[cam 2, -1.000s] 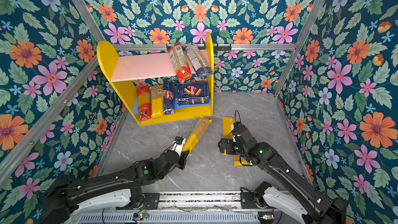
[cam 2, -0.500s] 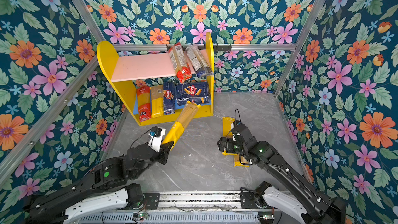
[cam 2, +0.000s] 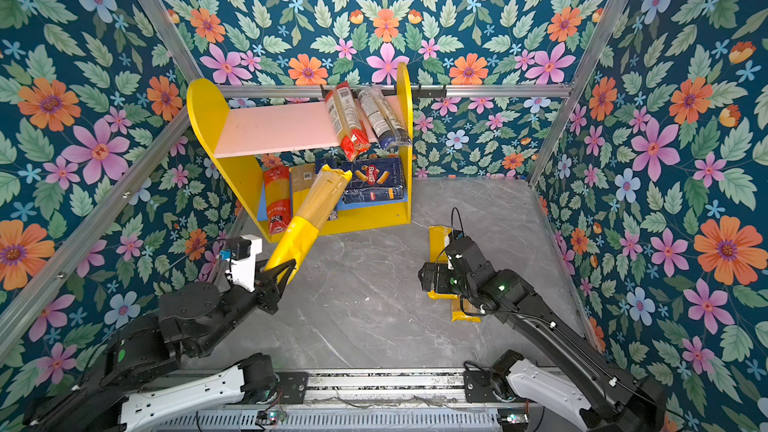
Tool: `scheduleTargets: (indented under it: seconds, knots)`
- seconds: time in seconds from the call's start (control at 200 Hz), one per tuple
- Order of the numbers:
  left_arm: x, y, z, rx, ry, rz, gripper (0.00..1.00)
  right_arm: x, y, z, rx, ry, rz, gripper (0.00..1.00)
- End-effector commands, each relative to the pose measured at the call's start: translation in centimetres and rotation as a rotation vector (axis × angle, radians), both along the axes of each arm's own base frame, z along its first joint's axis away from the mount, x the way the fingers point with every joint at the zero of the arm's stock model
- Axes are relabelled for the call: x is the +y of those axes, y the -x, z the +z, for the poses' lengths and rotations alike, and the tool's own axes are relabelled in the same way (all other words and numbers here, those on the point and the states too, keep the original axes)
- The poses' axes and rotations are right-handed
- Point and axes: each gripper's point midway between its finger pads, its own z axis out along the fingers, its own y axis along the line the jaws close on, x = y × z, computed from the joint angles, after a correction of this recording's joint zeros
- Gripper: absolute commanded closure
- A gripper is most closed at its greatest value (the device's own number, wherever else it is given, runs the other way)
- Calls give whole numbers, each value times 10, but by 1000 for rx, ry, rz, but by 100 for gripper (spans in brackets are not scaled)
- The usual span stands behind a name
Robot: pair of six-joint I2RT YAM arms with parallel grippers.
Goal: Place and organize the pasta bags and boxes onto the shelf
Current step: 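Lift the yellow bag upright with the left gripper toward the shelf, then raise the yellow bag with the left gripper onto the pink top shelf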
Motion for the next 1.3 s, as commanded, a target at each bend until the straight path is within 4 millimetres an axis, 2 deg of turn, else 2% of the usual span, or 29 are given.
scheduleTargets:
  seconds: [0.0,0.175,0.36,0.62,0.875,0.995,1.145,1.295]
  knots:
    - [14,-8,35,-86,92,91,100,3,-3,4,-15,-13,2,1]
    - [18,-16,52,-129,103,156,100,4,-4,5,-18,-13,6,1]
    - [19,-28,83,-199,135,258,100,5,-4,4,-23,-18,12,1]
    - [-3,-51,118,-294,60,381,100,4,-1,1,-34,-25,21,1]
    - [-27,-68,158,-352,84,382,100,3,0,3,-55,-24,33,1]
    - [-37,-89,161,-335,87,368,100,1,1,6,-68,-18,36,1]
    - [-35,-124,151,-292,111,371,100,-5,4,8,-84,-3,32,1]
    - [-37,-151,153,-279,128,378,100,-7,7,6,-83,1,34,1]
